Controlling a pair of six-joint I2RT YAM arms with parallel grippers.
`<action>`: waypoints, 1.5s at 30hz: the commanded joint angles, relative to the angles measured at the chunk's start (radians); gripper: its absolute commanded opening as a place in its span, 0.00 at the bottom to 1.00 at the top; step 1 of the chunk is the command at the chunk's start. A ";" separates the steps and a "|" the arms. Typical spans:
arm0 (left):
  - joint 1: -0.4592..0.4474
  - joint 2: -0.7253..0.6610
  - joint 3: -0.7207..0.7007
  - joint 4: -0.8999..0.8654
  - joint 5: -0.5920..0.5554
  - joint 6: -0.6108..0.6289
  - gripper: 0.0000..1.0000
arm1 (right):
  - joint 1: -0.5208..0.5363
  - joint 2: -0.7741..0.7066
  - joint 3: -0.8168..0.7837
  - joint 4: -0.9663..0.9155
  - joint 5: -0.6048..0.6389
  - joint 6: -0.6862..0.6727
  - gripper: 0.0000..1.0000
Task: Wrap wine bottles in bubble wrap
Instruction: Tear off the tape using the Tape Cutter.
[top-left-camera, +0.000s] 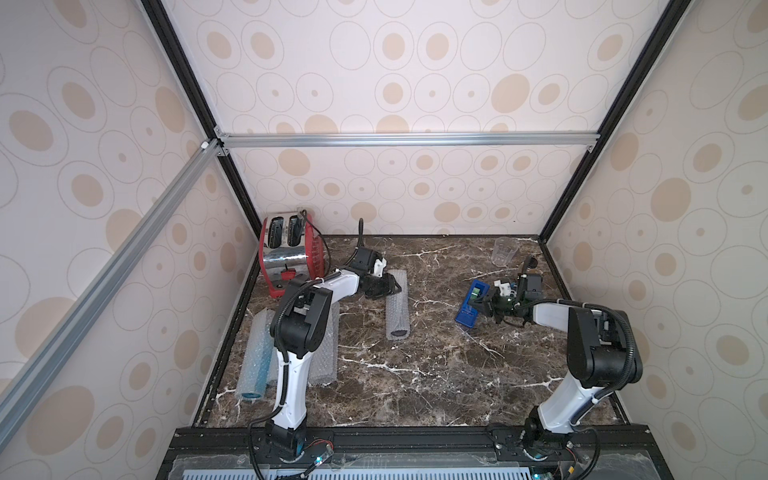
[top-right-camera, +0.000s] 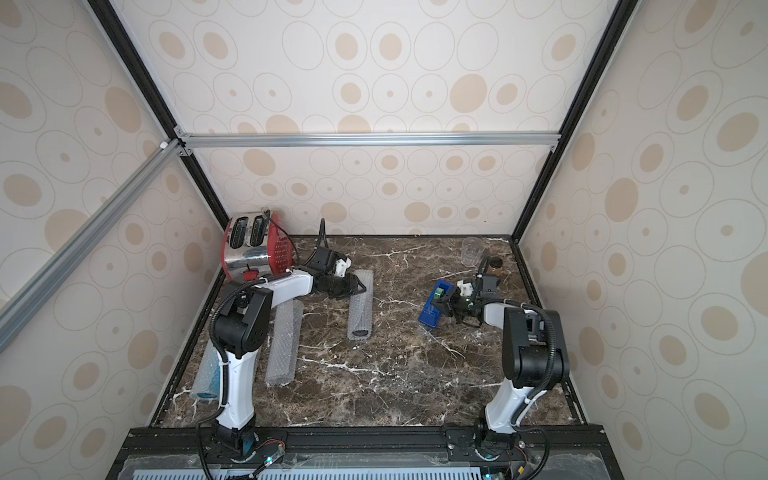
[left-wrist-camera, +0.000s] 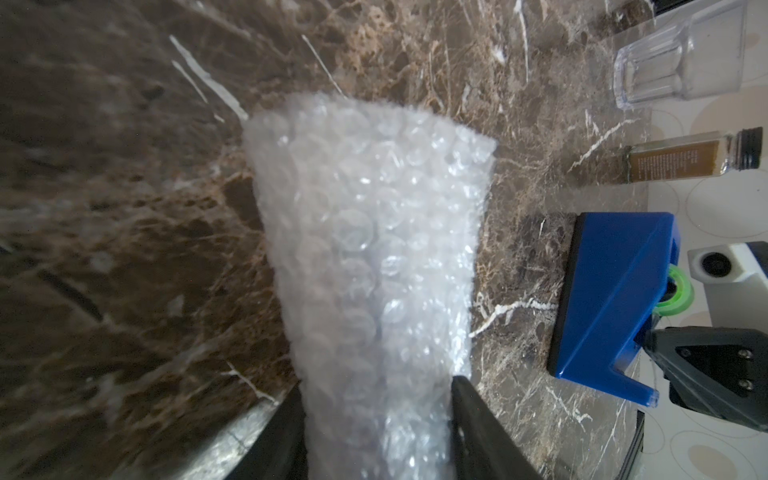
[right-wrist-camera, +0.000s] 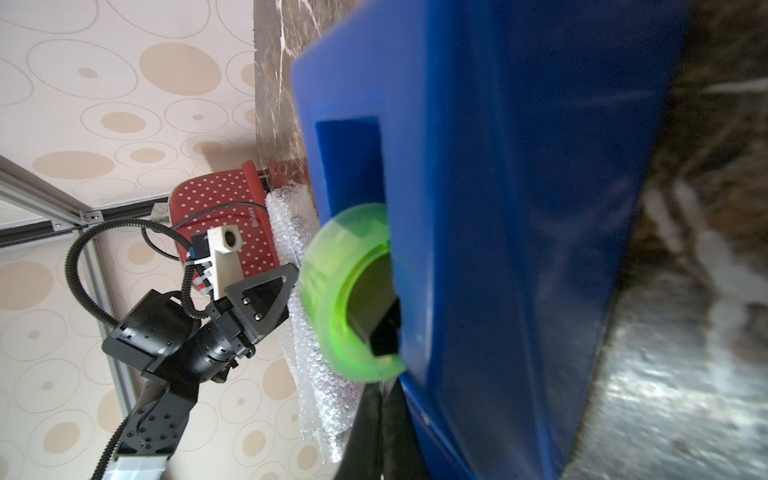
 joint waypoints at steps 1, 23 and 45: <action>-0.006 0.005 -0.038 -0.113 -0.043 0.034 0.51 | 0.006 -0.004 0.016 0.082 -0.012 0.088 0.00; -0.007 -0.008 -0.050 -0.105 -0.049 0.034 0.51 | -0.006 0.013 0.166 0.233 0.049 0.340 0.00; -0.009 -0.001 -0.052 -0.094 -0.035 0.019 0.51 | 0.047 -0.221 -0.106 0.156 0.044 0.351 0.00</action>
